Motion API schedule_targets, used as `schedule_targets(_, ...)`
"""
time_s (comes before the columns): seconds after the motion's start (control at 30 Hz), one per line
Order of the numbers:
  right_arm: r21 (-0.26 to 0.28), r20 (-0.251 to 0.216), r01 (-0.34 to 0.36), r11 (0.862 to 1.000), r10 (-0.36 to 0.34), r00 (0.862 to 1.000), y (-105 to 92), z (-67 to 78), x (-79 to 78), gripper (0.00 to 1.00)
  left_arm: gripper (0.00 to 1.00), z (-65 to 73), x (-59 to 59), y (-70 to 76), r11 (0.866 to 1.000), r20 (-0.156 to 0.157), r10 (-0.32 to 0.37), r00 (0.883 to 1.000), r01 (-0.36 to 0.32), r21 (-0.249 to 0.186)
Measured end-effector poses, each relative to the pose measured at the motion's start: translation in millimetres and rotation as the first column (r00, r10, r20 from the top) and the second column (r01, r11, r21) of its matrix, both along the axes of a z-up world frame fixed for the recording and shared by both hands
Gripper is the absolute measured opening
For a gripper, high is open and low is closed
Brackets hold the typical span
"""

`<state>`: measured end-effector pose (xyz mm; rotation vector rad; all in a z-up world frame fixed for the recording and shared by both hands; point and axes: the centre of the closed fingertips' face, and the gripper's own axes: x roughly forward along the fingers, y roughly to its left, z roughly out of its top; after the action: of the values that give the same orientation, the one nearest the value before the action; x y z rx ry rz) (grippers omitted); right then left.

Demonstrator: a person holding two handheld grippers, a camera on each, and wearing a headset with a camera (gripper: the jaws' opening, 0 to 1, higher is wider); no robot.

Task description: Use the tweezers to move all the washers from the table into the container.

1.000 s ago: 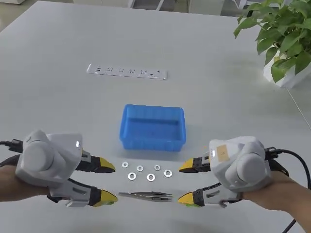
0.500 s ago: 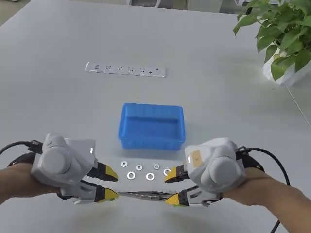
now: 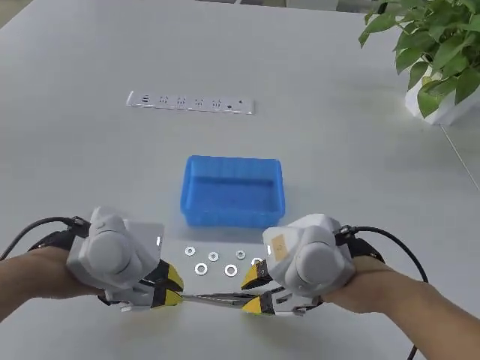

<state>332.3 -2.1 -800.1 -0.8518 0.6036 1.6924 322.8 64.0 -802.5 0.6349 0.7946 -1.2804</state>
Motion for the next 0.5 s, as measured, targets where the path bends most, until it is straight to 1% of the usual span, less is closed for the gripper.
schedule_targets(0.07,0.000,-0.003,0.000,1.000,0.000,1.000,0.5,-0.8,-0.2,0.15,0.07,-1.7,-0.2,-0.4,1.000,-0.001,-0.005,1.000,0.005,0.004)
schedule_targets(0.13,-0.002,-0.005,-0.003,1.000,0.003,1.000,0.7,-1.9,-1.1,0.14,0.06,-3.4,0.1,0.1,1.000,0.006,-0.015,1.000,0.015,0.014)
schedule_targets(0.17,-0.003,-0.006,-0.005,1.000,0.005,1.000,0.5,-2.8,-1.7,0.13,0.06,-2.7,1.9,0.1,1.000,0.006,-0.009,1.000,0.009,0.011)
schedule_targets(0.4,-0.002,-0.005,-0.001,1.000,0.001,1.000,0.5,-3.4,-2.6,0.12,0.06,-1.9,-0.1,-0.7,1.000,0.011,-0.023,1.000,0.023,0.008)
schedule_targets(0.5,-0.002,-0.004,0.000,1.000,0.000,1.000,0.4,-3.6,-2.6,0.12,0.05,-1.2,-1.1,-1.1,0.999,0.020,-0.031,0.999,0.030,0.013)
